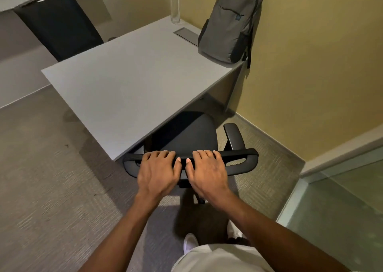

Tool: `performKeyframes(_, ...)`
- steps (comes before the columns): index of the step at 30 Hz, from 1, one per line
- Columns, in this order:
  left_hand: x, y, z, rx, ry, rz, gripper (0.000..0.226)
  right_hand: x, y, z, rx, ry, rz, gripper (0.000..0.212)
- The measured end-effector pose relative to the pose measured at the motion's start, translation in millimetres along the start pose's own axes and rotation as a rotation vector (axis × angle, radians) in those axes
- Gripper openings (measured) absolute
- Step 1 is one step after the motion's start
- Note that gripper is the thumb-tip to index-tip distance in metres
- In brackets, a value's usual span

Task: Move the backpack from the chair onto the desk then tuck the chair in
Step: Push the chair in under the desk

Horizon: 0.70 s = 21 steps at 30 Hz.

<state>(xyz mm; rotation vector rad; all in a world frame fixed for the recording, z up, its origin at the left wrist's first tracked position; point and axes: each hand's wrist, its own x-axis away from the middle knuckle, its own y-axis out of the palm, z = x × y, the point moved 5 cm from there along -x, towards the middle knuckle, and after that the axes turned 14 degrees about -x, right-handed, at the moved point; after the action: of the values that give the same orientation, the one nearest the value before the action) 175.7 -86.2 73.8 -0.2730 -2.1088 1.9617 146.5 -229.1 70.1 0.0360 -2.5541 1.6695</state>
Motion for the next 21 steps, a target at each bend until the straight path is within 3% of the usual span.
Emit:
performKeyframes(9, -8, 1, 45, 0.005, -0.116, -0.031, 0.052, -14, -25, 46, 0.011, -0.121, 0.01, 0.053)
performKeyframes(21, -44, -6, 161, 0.034, -0.277, -0.163, 0.05, -61, -68, 153, -0.044, -0.233, -0.047, 0.046)
